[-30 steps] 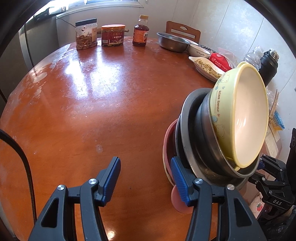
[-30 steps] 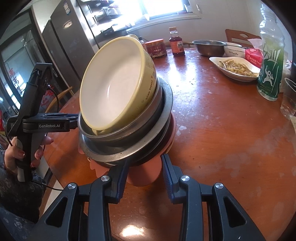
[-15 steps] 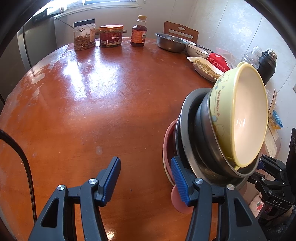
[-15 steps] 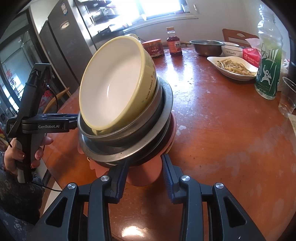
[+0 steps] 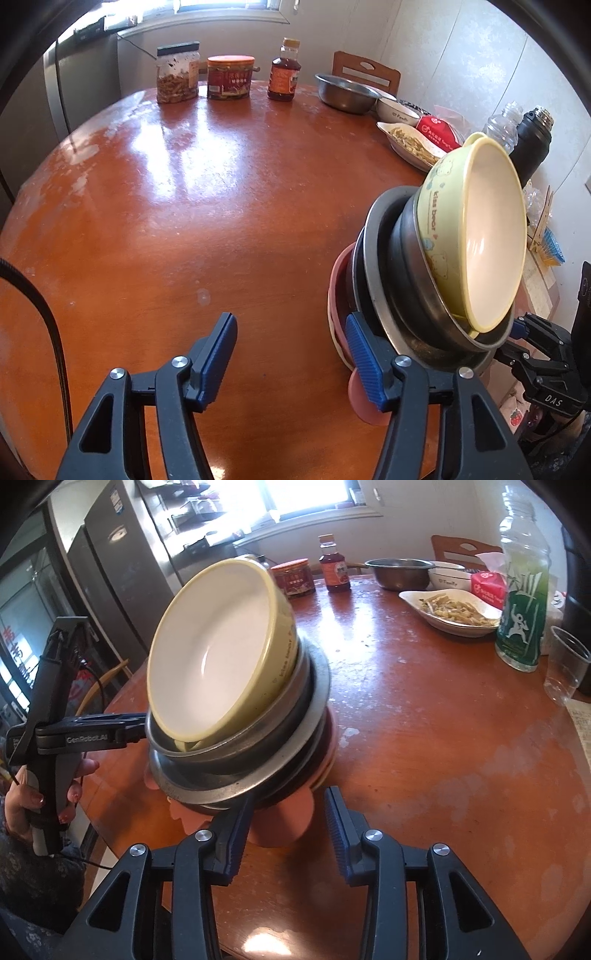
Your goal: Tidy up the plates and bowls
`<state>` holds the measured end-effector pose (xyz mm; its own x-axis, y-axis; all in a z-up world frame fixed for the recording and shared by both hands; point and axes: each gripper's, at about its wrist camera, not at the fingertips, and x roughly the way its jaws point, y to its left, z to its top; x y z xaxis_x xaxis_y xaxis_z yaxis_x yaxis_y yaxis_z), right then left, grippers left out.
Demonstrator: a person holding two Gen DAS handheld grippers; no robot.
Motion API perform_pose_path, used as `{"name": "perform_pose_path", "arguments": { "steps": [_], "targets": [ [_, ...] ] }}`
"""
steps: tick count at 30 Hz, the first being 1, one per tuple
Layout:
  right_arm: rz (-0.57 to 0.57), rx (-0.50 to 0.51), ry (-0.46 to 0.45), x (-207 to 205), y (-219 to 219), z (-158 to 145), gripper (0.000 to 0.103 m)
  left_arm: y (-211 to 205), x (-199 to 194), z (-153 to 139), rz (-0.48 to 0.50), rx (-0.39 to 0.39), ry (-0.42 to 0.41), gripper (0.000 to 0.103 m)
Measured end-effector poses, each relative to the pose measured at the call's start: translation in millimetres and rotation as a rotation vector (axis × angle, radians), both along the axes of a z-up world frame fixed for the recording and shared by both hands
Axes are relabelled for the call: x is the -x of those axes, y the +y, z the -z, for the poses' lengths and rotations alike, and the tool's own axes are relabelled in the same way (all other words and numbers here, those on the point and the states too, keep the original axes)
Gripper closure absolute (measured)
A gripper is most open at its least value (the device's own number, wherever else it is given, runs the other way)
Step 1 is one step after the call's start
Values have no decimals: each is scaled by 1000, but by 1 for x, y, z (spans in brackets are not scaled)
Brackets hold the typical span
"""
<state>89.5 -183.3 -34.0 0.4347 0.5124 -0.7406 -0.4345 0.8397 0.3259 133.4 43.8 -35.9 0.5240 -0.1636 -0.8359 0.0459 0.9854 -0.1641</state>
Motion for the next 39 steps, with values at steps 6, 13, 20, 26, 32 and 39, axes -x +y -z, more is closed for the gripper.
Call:
{"name": "perform_pose_path", "arguments": {
  "steps": [6,13,20,26,32,39],
  "targets": [
    [12,6,-9,3,-5,-3,59,6,9,-6,-57,-50,-29,39],
    [37,-2,-43,11,-12,-13,57,8,32,-12,-89,-63,-50,39],
    [61,27,-127,34,-11,-35,40,-9,64,-21,-108,-77,-77,36],
    [62,62,-184,58,-6,-45,27,-31,94,-29,-81,-67,-110,32],
    [86,114,-206,79,-5,-44,25,-42,118,-31,-92,-44,-131,29],
    [140,107,-205,99,-7,-42,22,-58,136,-24,-94,-67,-123,20]
  ]
}}
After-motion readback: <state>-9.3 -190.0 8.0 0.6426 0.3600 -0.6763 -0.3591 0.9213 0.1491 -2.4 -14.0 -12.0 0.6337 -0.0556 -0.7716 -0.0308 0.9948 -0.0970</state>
